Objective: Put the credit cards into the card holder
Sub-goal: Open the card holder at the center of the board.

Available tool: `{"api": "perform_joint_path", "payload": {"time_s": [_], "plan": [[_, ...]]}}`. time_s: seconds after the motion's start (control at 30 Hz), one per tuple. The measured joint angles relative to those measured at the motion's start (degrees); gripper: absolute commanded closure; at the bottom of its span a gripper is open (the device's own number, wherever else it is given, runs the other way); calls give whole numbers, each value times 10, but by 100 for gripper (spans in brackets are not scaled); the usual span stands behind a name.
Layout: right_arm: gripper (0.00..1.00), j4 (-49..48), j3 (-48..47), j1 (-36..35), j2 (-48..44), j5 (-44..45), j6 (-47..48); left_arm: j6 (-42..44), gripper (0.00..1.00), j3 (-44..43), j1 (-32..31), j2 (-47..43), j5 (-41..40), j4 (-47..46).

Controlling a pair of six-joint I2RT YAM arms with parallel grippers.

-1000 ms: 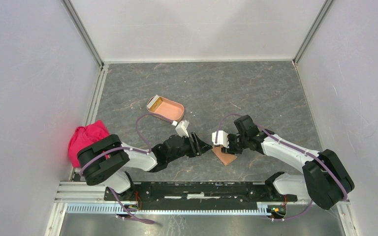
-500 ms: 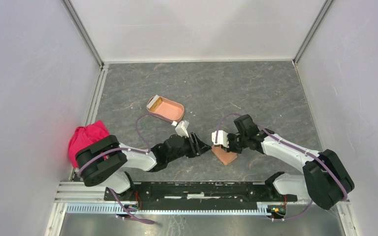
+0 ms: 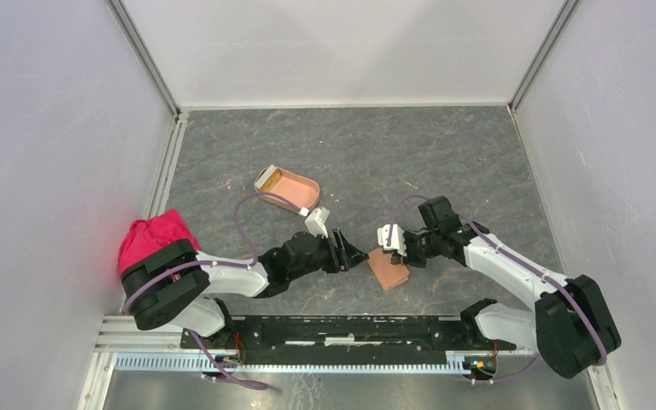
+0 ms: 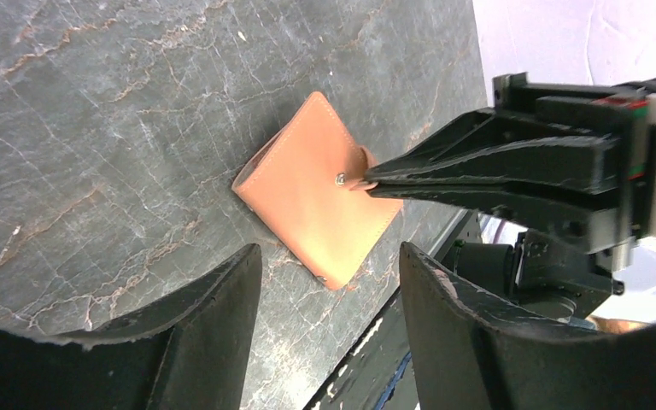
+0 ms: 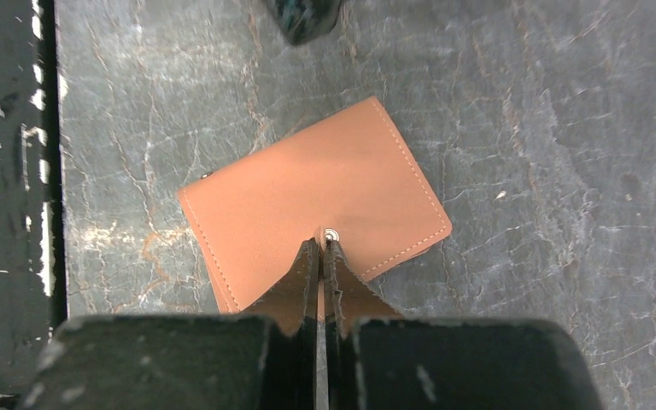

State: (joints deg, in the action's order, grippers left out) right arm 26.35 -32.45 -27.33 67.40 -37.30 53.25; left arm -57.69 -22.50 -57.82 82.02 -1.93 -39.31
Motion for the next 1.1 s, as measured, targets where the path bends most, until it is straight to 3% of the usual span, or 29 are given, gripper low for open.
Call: {"api": "perform_joint_path", "payload": {"time_s": [0.6,1.1], "plan": [[100,72,-31,107,-25,-210,36,16,25,-4,0,22,53,-45],[100,106,-31,125,-35,-274,61,-36,23,-4,0,87,55,-99]]}}
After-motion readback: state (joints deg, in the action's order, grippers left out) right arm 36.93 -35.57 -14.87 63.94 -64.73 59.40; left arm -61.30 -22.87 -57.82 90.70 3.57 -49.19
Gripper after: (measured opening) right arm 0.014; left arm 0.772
